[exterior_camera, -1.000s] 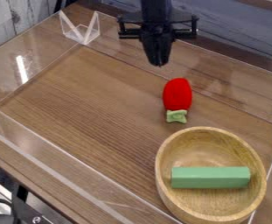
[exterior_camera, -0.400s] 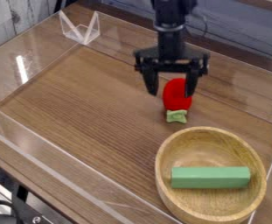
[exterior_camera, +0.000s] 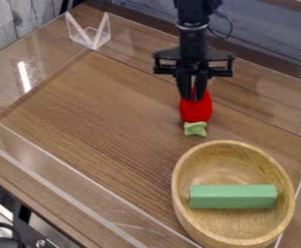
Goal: Move the red object to the left side of the table
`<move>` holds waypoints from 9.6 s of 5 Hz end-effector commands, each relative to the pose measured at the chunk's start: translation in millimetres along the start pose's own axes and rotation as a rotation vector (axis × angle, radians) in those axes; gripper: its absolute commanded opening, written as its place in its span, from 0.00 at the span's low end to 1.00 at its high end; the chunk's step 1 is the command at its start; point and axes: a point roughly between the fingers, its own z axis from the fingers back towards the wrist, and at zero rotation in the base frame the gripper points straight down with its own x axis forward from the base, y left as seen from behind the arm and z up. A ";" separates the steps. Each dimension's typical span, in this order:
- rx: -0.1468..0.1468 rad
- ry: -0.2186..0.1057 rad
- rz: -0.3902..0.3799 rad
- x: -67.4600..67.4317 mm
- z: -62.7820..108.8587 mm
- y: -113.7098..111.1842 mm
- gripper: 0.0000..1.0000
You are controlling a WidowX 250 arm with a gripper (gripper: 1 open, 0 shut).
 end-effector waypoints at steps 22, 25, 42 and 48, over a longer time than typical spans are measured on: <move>-0.073 -0.254 0.498 -6.2 81.2 63.0 0.00; -0.047 -0.269 0.595 -0.2 79.0 68.7 0.00; 0.046 0.087 1.335 73.8 34.4 153.2 0.00; 0.044 0.296 1.116 51.0 35.4 109.5 0.00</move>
